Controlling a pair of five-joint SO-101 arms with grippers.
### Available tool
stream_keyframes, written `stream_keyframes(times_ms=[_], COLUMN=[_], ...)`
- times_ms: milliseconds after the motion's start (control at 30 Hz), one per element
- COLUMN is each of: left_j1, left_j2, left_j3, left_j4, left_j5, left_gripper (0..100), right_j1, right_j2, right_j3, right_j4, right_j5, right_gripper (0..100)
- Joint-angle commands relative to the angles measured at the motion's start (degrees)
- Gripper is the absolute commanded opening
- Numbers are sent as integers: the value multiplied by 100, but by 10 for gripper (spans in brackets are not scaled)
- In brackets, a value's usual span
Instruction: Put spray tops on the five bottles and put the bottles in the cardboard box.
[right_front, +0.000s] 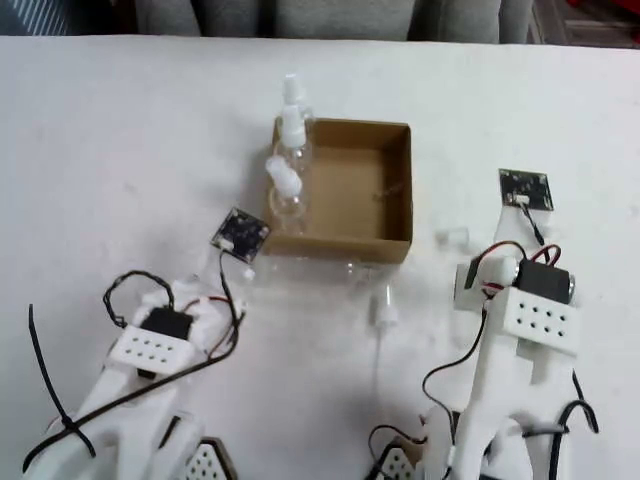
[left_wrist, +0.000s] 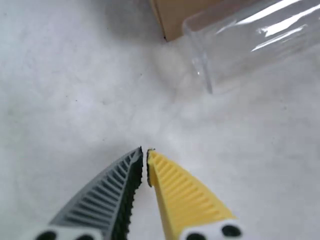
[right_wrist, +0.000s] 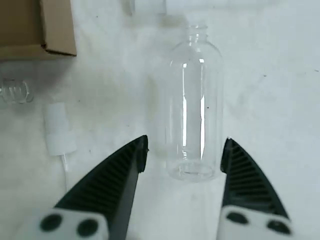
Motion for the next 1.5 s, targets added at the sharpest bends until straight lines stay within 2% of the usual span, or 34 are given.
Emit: stream_keyframes(times_ms=[0, 333, 700, 767, 833, 967, 1467], left_j1=[4, 4, 4, 4, 4, 4, 4], left_j2=[40, 48, 48, 48, 57, 57, 57], left_j3=[-202, -211, -220, -220, -220, -220, -220], left_j4=[-158, -167, -167, -167, -167, -167, -167], left_j5=[-53, -18, -18, -18, -18, -18, -18], left_gripper=[24, 24, 24, 24, 24, 24, 24], right_j1=[66, 330, 286, 242, 119, -48, -57], right_j2=[163, 831, 2211, 2396, 2536, 2659, 3556], right_j3=[-62, -132, -1116, -1240, -1301, -1319, -1626], right_j4=[-338, -1358, -1174, -1156, -1156, -1156, -1191], right_j5=[-369, -457, -519, -519, -492, -484, -229], right_gripper=[212, 212, 216, 247, 275, 252, 283])
